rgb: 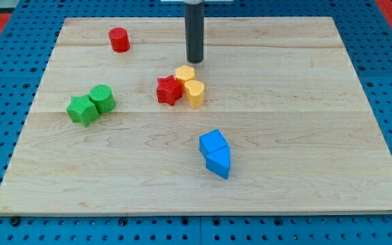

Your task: Slide the red circle above the red star

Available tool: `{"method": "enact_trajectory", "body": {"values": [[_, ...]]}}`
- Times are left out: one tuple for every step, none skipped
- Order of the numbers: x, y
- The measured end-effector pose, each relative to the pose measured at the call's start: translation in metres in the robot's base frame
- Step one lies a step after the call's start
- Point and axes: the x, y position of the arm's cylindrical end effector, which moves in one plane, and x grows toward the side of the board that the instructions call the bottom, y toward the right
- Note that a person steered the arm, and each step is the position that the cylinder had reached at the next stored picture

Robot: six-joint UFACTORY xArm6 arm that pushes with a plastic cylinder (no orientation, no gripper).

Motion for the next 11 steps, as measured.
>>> {"method": "enact_trajectory", "body": {"values": [[-0.05, -0.034], [-0.082, -0.096], [-0.084, -0.163], [-0.065, -0.173], [-0.028, -0.128], [-0.022, -0.125], [-0.015, -0.159], [0.021, -0.114], [0.028, -0.096], [0.022, -0.086], [0.039, -0.08]]}}
